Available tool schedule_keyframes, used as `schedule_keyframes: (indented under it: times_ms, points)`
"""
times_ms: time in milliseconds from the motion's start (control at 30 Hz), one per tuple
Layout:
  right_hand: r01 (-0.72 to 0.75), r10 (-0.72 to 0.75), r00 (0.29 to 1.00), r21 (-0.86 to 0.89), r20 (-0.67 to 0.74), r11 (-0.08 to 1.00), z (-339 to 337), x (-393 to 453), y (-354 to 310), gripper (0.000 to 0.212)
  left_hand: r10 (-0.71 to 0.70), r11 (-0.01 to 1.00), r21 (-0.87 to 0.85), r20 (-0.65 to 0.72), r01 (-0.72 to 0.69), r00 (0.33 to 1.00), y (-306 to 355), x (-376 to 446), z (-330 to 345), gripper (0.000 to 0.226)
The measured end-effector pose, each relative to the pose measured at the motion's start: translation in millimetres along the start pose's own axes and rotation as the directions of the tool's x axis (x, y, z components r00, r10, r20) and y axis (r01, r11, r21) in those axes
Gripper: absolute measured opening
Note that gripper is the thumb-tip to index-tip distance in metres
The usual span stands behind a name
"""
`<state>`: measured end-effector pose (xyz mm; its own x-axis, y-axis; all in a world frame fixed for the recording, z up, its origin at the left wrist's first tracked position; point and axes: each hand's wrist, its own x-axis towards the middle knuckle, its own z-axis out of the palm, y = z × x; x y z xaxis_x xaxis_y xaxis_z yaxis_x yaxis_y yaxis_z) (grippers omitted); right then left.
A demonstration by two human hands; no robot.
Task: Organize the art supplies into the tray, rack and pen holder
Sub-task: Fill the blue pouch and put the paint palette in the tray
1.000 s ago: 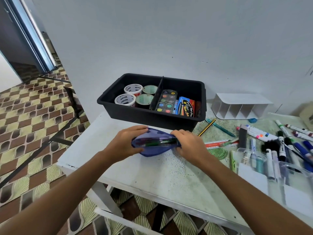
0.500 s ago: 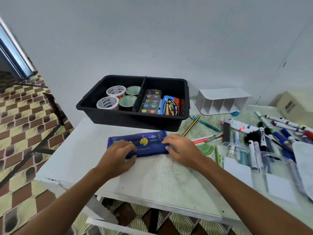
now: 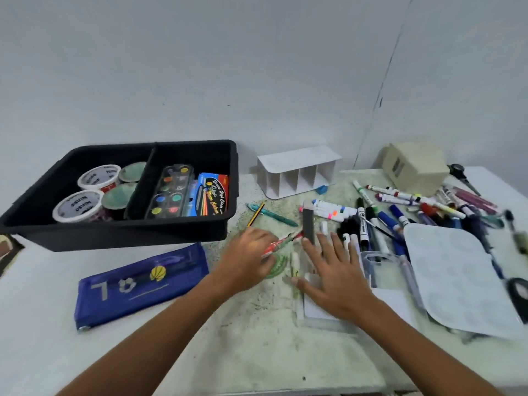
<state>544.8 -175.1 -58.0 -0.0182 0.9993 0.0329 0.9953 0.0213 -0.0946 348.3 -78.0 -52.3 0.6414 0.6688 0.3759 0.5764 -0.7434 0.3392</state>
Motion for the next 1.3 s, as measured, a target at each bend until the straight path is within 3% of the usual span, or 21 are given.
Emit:
schedule_keyframes:
  times_ms: [100, 233, 367, 433, 567, 633, 700, 767, 800, 867, 900, 933, 967, 1033, 1133, 1200, 1300]
  points:
    - [0.014, -0.014, 1.0, -0.004, -0.012, 1.0, 3, -3, 15, 0.083, -0.043, 0.997, 0.066, 0.022, 0.041, 0.999, 5, 23, 21, 0.033]
    - [0.002, 0.003, 0.999, 0.117, -0.04, 0.993, -7, 8, 28, 0.094, -0.154, 0.983, 0.107, 0.056, 0.148, 0.986, 9, 43, 38, 0.039]
    - [-0.033, 0.106, 0.926, 0.204, -0.362, 0.978, -16, 37, 36, 0.051, -0.232, 0.972, 0.053, 0.02, 0.23, 0.973, 12, 51, 43, 0.032]
    - [-0.156, 0.203, 0.94, 0.183, -0.274, 0.971, -29, 60, 35, 0.043, -0.251, 0.967, 0.033, 0.013, 0.251, 0.968, 14, 53, 43, 0.03]
    - [-0.324, 0.325, 0.946, 0.041, -0.012, 0.945, -41, 105, 32, 0.066, -0.278, 0.961, 0.011, 0.002, 0.278, 0.961, 15, 56, 42, 0.027]
    - [-0.363, 0.36, 0.932, 0.087, 0.046, 0.928, -34, 117, 31, 0.062, -0.286, 0.958, 0.003, 0.002, 0.286, 0.958, 15, 56, 43, 0.023]
    - [-0.386, 0.386, 0.921, 0.247, 0.049, 0.889, -31, 120, 31, 0.048, -0.307, 0.952, -0.01, 0.011, 0.307, 0.952, 15, 57, 41, 0.02]
    - [-0.349, 0.4, 0.916, 0.54, 0.026, 0.766, -35, 122, 34, 0.034, -0.343, 0.938, -0.045, -0.008, 0.343, 0.939, 15, 58, 38, 0.017]
    - [-0.292, 0.409, 0.912, 0.725, 0.015, 0.624, -41, 124, 35, 0.026, -0.372, 0.926, -0.082, -0.03, 0.368, 0.928, 16, 59, 36, 0.016]
    - [-0.109, 0.451, 0.892, 0.98, 0.022, 0.169, -56, 128, 41, 0.011, -0.465, 0.871, -0.228, -0.093, 0.436, 0.88, 19, 64, 32, 0.013]
    - [-0.035, 0.452, 0.89, 0.998, 0.051, -0.044, -64, 130, 43, 0.009, -0.533, 0.814, -0.338, -0.112, 0.472, 0.839, 21, 68, 30, 0.012]
    - [0.0, 0.446, 0.891, 0.984, 0.081, -0.178, -69, 131, 45, 0.012, -0.597, 0.742, -0.458, -0.117, 0.49, 0.794, 25, 73, 28, 0.012]
    - [-0.012, 0.433, 0.895, 0.974, 0.112, -0.227, -73, 131, 46, 0.013, -0.64, 0.672, -0.565, -0.117, 0.479, 0.759, 28, 79, 26, 0.013]
    - [-0.125, 0.359, 0.914, 0.972, 0.191, -0.198, -72, 131, 46, 0.01, -0.659, 0.598, -0.679, -0.114, 0.425, 0.744, 37, 90, 21, 0.013]
    - [-0.245, 0.218, 0.932, 0.947, 0.29, -0.21, -66, 129, 41, 0.021, -0.588, 0.615, -0.704, -0.11, 0.355, 0.801, 48, 104, 19, 0.006]
    - [-0.238, 0.213, 0.931, 0.934, 0.298, -0.267, -67, 131, 40, 0.017, -0.555, 0.645, -0.683, -0.111, 0.343, 0.824, 50, 107, 22, 0.005]
    - [-0.22, 0.238, 0.926, 0.932, 0.293, -0.289, -70, 136, 46, 0.013, -0.581, 0.592, -0.706, -0.041, 0.388, 0.813, 39, 106, 28, 0.015]
